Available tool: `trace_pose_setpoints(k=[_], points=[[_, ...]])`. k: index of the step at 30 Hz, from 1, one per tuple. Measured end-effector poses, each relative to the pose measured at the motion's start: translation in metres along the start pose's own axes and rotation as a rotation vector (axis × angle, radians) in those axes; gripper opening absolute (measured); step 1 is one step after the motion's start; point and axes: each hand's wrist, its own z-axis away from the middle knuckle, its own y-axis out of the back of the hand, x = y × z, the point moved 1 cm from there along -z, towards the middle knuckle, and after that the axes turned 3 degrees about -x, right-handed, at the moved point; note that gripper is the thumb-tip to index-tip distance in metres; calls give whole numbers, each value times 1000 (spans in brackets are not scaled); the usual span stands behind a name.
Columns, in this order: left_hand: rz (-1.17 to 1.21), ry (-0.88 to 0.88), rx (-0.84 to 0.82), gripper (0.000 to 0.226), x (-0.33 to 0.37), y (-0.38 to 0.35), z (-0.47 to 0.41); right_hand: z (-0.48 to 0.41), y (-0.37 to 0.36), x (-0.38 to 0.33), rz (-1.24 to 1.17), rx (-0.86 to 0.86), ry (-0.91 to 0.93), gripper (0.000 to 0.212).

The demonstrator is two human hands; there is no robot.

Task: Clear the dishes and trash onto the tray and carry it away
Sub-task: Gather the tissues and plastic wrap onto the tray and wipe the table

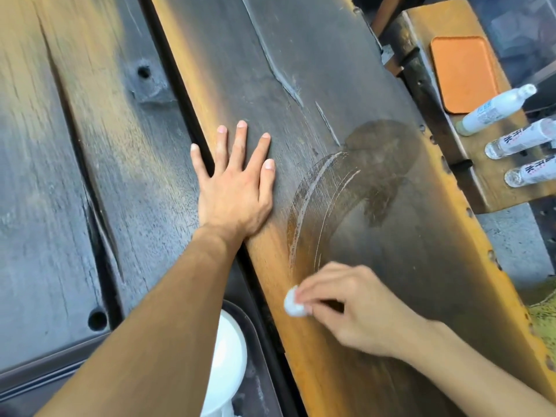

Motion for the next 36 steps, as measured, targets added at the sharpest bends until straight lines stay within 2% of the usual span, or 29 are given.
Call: trace_pose_setpoints(k=[1,2,3,5,7,9,11,12,15,17,19,21,22,24,26,29,32,34,36], points=[[-1,0,2,56,0,0,0,4,1,-2,-80,-52,-34,15],[0,-1,2,56,0,0,0,3,7,0,-180,-23,-81,13],[1,-2,3,56,0,0,1,-3,19,7,-276,83,-135,13],[3,-1,6,55,-1,-1,1,-22,55,25,-362,404,-240,14],[10,2,9,55,-2,-1,0,-43,94,44,-259,673,-325,12],[9,7,13,55,-1,-2,0,-57,117,62,-97,729,-446,11],[9,10,14,55,-1,-2,1,-65,116,70,25,657,-491,10],[10,11,16,55,-1,-2,0,-66,109,68,95,624,-447,13],[18,16,24,55,-2,-3,0,-52,69,46,229,443,-141,15],[23,14,29,54,-2,-3,0,-31,36,22,218,234,40,16],[25,13,32,54,-2,-4,0,-8,4,1,163,-42,119,20],[28,13,33,54,-2,-3,0,3,-12,-9,56,-241,70,20],[27,13,33,54,-2,-3,0,1,-10,-9,-47,-251,3,18],[24,13,34,54,-2,-3,0,-11,12,3,-341,-87,-175,13],[20,13,38,54,-1,-3,0,-33,50,25,-589,174,-349,20],[19,11,40,53,-1,-3,0,-63,110,62,-719,524,-495,26],[13,13,44,54,-1,-3,0,-80,149,91,-482,722,-555,20],[14,12,47,54,-2,-3,0,-84,161,99,-178,718,-570,13],[8,8,55,53,-1,-4,0,-85,166,100,22,687,-556,17]])
